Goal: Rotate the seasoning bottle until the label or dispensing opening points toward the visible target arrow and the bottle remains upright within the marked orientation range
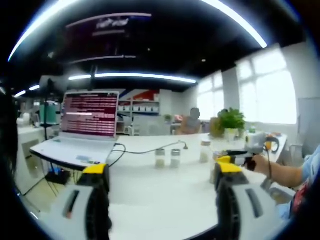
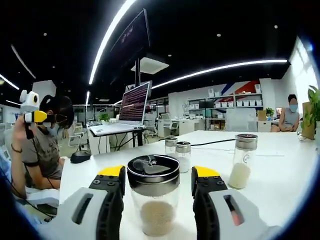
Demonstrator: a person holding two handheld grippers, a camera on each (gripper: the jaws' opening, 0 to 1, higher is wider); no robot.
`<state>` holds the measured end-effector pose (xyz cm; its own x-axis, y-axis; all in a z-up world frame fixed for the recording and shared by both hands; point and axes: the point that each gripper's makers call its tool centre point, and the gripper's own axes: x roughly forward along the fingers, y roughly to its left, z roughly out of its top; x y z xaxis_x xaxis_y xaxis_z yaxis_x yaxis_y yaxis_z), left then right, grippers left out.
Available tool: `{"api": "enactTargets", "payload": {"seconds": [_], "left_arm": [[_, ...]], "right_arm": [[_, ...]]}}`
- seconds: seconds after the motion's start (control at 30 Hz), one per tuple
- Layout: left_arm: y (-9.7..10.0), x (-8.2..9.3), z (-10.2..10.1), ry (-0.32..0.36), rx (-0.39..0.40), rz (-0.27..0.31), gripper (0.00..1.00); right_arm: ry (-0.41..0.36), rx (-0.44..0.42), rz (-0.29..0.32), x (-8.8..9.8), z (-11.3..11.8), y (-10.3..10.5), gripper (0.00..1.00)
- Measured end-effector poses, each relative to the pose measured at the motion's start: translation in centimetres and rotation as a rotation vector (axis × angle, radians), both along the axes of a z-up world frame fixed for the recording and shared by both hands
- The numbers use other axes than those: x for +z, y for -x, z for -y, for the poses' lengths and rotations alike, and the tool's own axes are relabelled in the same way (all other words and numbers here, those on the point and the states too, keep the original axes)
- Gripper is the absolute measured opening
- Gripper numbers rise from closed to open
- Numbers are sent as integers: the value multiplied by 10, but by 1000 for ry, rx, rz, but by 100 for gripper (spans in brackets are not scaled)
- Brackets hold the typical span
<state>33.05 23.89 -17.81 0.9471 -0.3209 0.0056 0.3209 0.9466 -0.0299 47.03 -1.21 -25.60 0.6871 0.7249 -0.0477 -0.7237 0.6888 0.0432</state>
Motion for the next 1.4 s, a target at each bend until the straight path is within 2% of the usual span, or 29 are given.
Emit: {"api": "enactTargets", "payload": {"seconds": [0.1,0.33,0.4,0.43,0.5,0.63,0.7,0.73,1.0,1.13,1.23,1.4], "left_arm": [[-1,-1,0,-1,-1,-5,92],[-5,-6,6,-6,-13,-18,92],[-5,-6,7,-8,-15,-21,92],[-5,-6,8,-8,-17,-22,92],[-6,-6,8,-8,-19,-23,92],[-6,-8,8,-8,-19,-27,92],[-6,-8,8,-5,-21,-28,91],[-6,-8,8,-3,-22,-28,91],[-6,-10,15,7,-47,-35,91],[-6,-10,18,6,-55,-35,92],[-6,-8,14,39,-51,-29,92],[-6,-8,12,38,-43,-31,92]], "right_arm": [[-17,72,-33,0,-4,2,62],[29,187,-18,4,-10,0,60],[27,200,-5,7,-11,-1,57],[-15,201,30,16,-13,-1,53],[-24,223,30,17,-14,4,48],[-5,232,27,14,-16,6,47],[-10,250,15,13,-17,9,42],[-11,231,26,13,-15,7,42],[-26,244,39,14,-16,9,42],[-33,222,43,14,-17,10,41],[-42,217,48,14,-16,9,41],[-44,197,52,14,-16,9,41]]}}
